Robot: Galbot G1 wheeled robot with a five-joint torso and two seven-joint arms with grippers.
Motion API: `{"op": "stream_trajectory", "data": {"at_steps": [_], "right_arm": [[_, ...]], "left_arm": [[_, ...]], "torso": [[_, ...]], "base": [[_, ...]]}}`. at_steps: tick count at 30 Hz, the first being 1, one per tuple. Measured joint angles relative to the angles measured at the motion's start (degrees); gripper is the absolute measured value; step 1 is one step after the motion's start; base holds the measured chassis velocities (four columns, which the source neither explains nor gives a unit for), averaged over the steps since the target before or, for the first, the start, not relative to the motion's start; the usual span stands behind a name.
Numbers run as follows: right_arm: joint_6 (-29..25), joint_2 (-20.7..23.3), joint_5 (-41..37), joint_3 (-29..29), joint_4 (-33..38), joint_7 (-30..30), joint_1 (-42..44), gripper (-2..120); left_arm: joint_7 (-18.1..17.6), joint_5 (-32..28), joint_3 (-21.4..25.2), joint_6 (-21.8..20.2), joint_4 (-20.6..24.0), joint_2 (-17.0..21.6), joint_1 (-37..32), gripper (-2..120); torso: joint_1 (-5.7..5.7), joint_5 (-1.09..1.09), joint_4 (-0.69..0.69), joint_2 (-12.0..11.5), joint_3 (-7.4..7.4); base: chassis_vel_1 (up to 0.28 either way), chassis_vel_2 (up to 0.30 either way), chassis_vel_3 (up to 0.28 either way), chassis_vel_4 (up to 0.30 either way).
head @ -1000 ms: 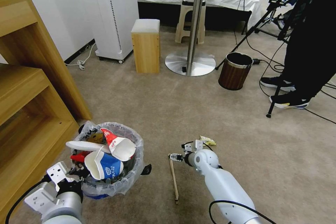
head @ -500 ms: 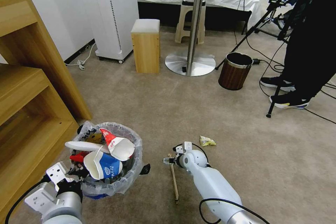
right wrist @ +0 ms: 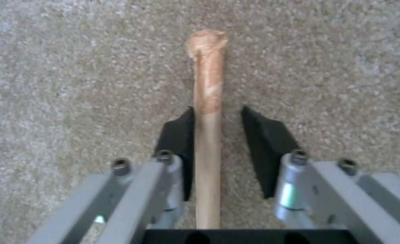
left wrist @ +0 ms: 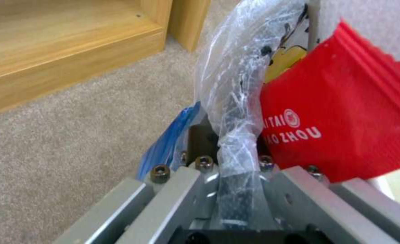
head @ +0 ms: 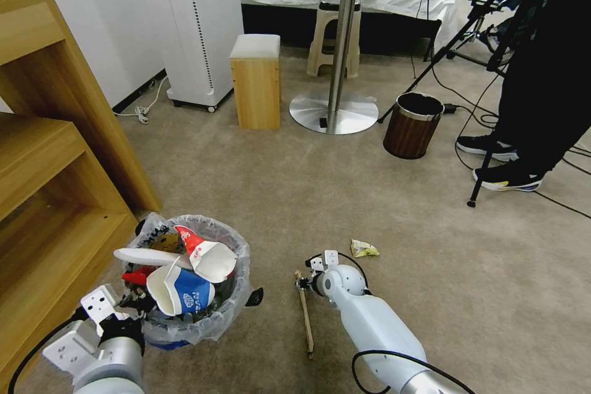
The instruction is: Pick up the trash bin and place the garbage on the floor into it.
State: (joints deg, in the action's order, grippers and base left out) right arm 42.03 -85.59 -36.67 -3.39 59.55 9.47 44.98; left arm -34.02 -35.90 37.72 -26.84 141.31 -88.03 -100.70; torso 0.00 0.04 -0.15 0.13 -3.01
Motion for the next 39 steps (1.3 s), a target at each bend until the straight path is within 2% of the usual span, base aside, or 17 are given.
{"op": "stream_trajectory", "data": {"at_steps": [3, 8, 14, 17, 18, 20, 22, 24, 25, 26, 28, 29, 31, 32, 33, 35, 39], "right_arm": [[0.0, 0.2, 0.1, 0.1, 0.1, -0.2, 0.1, 21], [0.1, 1.2, 0.0, 0.3, 1.2, -0.6, 0.6, 0], [0.1, 4.2, -2.3, 0.5, 8.0, -0.6, 3.0, 0], [-0.5, 8.6, -6.5, 0.5, 20.5, -2.7, 7.2, 0], [-0.5, 8.6, -6.5, 0.5, 20.5, -2.7, 7.2, 0], [-2.4, 11.6, -7.5, -0.2, 29.0, -4.9, 9.8, 0], [-3.4, 13.2, -6.3, -0.7, 33.2, -5.8, 10.8, 0], [-6.9, 17.4, -3.5, -2.0, 41.2, -10.1, 12.8, 0], [-10.6, 20.3, -2.2, -3.1, 45.2, -15.1, 13.7, 0], [-10.6, 20.3, -2.2, -3.1, 45.2, -15.1, 13.7, 0], [-18.7, 23.2, 0.0, -4.8, 48.2, -24.3, 14.4, 0], [-18.7, 23.2, 0.0, -4.8, 48.2, -24.3, 14.4, 0], [-36.5, 24.6, 2.7, -7.4, 49.0, -44.9, 13.6, 0], [-39.8, 24.4, 2.8, -7.8, 48.9, -49.9, 13.1, 0], [-39.8, 24.4, 2.8, -7.8, 48.9, -49.9, 13.1, 0], [-44.5, 23.5, 1.7, -8.0, 49.1, -57.5, 11.9, 0], [-47.7, 20.8, -1.6, -5.7, 47.5, -56.5, 9.1, 0]], "left_arm": [[0.0, 0.0, 0.0, 0.0, 0.0, 0.0, 0.0, 0], [0.0, 0.0, 0.1, 0.0, 0.0, 0.1, 0.0, 0], [0.0, -0.1, 0.1, 0.1, 0.1, 0.1, 0.2, 0], [0.0, -0.1, 0.0, 0.1, -0.4, 0.1, 0.6, 0], [0.0, -0.1, 0.0, 0.1, -0.4, 0.1, 0.6, 0], [0.0, 0.0, -0.4, 0.1, -0.9, -0.1, 1.0, 0], [0.0, 0.2, -0.6, 0.1, -1.2, -0.3, 1.1, 0], [0.0, 0.5, -1.1, 0.1, -1.9, -0.5, 1.3, 0], [0.0, 0.5, -1.5, 0.1, -2.4, -0.7, 1.5, 0], [0.0, 0.5, -1.5, 0.1, -2.4, -0.7, 1.5, 0], [0.0, 0.4, -2.0, 0.1, -3.0, -1.0, 1.6, 0], [0.0, 0.4, -2.0, 0.1, -3.0, -1.0, 1.6, 0], [0.0, 0.3, -2.9, 0.0, -3.8, -1.4, 1.9, 0], [-0.1, 0.3, -3.2, 0.0, -3.9, -1.6, 1.9, 0], [-0.1, 0.3, -3.2, 0.0, -3.9, -1.6, 1.9, 0], [-0.1, 0.8, -4.2, 0.0, -4.3, -2.0, 2.0, 0], [0.2, 1.7, -5.3, 0.1, -4.4, -2.3, 1.7, 0]], "torso": [[0.00, 0.01, 0.01, 0.0, 0.00], [0.00, 0.03, 0.02, 0.0, -0.01], [0.00, 0.02, 0.01, 0.0, -0.01], [0.00, 0.02, 0.01, 0.0, -0.01], [0.00, 0.02, 0.01, 0.0, -0.01], [0.00, 0.02, 0.00, 0.0, -0.01], [0.00, 0.03, 0.01, 0.0, -0.01], [0.00, 0.02, 0.00, 0.0, -0.01], [0.00, 0.01, -0.01, 0.0, 0.00], [0.00, 0.01, -0.01, 0.0, 0.00], [0.00, 0.01, -0.01, 0.0, 0.00], [0.00, 0.01, -0.01, 0.0, 0.00], [0.00, 0.02, -0.01, 0.0, -0.01], [0.00, 0.02, 0.01, 0.0, 0.00], [0.00, 0.02, 0.01, 0.0, 0.00], [0.00, 0.01, 0.01, 0.0, -0.01], [0.00, 0.02, 0.00, 0.0, -0.01]], "base": [[0.000, 0.000, 0.000, 0.000], [0.000, 0.000, 0.000, 0.000], [0.000, 0.000, 0.000, 0.000], [0.000, 0.000, 0.000, 0.000], [0.000, 0.000, 0.000, 0.000], [0.000, 0.000, 0.000, 0.000], [0.000, 0.000, 0.000, 0.000], [0.000, 0.000, 0.000, 0.000], [0.000, 0.000, 0.000, 0.000], [0.000, 0.000, 0.000, 0.000], [0.000, 0.000, 0.000, 0.000], [0.000, 0.000, 0.000, 0.000], [0.000, 0.000, 0.000, 0.000], [0.000, 0.000, 0.000, 0.000], [0.000, 0.000, 0.000, 0.000], [0.000, 0.000, 0.000, 0.000], [0.000, 0.000, 0.000, 0.000]]}}
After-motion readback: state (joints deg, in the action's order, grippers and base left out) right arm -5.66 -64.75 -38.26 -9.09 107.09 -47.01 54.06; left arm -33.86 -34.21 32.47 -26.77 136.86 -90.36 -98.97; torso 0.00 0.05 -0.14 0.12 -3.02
